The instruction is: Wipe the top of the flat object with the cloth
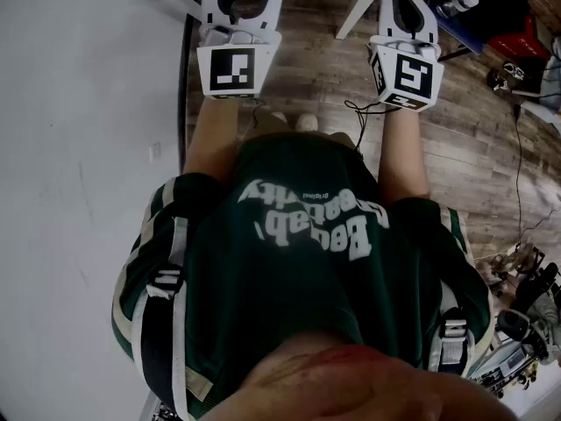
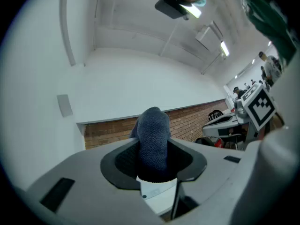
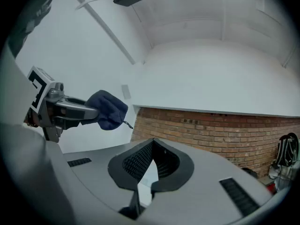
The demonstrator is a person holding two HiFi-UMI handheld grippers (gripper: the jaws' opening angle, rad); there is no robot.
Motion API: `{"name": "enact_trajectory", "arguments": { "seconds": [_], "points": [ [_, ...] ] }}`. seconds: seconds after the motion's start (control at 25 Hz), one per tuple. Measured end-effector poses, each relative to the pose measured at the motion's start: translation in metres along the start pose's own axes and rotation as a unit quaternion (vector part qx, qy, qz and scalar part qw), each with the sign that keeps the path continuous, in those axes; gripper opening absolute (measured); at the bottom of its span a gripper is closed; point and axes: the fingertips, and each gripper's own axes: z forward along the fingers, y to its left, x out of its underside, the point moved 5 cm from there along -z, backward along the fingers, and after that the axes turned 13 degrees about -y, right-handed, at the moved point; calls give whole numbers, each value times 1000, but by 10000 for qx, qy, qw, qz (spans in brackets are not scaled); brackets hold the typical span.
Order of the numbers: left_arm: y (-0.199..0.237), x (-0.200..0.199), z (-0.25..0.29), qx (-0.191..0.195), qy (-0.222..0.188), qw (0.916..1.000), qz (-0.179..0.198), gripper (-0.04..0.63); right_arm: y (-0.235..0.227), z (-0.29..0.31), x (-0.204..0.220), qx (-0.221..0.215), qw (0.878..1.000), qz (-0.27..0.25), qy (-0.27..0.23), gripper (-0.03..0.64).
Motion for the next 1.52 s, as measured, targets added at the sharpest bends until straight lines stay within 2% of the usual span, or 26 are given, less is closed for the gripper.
{"name": "enact_trajectory", "arguments": {
  "seconds": [1.08,1.52],
  "points": [
    [8,0,8,-162,48,9999,12,149,-8,11,5,-120,9998,172,28,-5],
    [46,26,33,-185,-7,9998,-74,150,-2,57,22,-139,9999,43,71,-5]
  ]
}}
